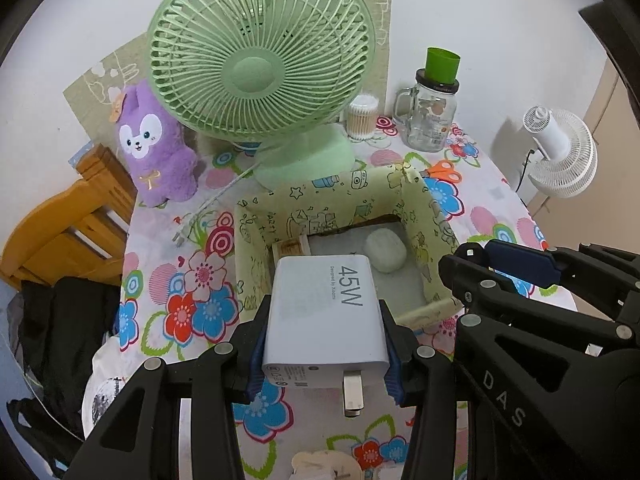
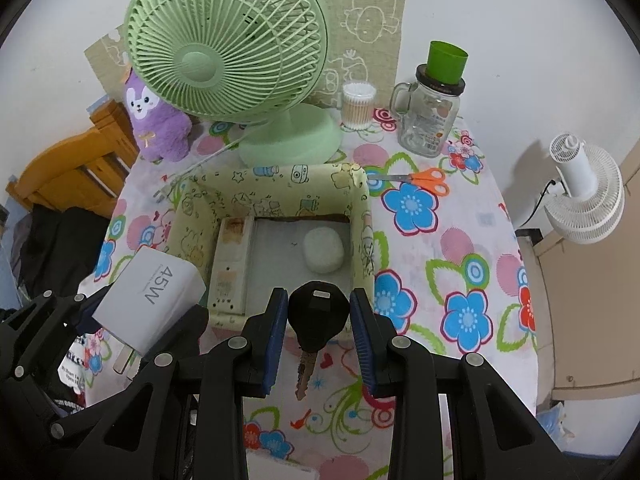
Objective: Organize rigid objects
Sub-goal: 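Carry the white charger with the left tool while the right tool carries the key fob over the box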
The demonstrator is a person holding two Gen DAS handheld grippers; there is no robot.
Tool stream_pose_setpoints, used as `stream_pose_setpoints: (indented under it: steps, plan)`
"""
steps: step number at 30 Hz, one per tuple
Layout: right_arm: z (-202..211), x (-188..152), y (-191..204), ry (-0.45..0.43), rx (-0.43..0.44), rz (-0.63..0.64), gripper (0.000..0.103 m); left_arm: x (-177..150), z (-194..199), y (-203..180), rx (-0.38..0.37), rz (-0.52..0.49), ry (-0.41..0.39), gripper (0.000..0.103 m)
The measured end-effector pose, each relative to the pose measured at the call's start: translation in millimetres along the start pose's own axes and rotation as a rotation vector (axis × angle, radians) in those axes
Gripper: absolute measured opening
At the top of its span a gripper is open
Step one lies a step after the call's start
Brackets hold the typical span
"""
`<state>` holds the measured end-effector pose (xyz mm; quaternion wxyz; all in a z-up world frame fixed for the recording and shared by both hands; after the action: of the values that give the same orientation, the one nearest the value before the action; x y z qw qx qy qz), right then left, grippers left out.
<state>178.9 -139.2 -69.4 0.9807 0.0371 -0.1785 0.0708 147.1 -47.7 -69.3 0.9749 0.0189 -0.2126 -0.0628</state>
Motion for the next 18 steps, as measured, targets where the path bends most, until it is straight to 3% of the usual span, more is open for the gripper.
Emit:
stream_pose_setpoints:
  steps: [18]
  plan:
    - [-58.7,23.8,-7.3,0.099,0.001,-0.001,0.035,18.6,-57.8,4.0,-0.031,0.024,0.088,0.048]
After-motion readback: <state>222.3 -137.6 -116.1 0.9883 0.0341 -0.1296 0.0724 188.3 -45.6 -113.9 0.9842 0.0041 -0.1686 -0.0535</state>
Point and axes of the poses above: each gripper's, at about its wrist camera, not at the fingertips, and z roughly against the way its jaws point, y to its left, x to its top, the point moved 2 cm from there along -z, roughly the way its jaws point, and after that the axes turned 5 degrees about y, right-handed, at the moved point
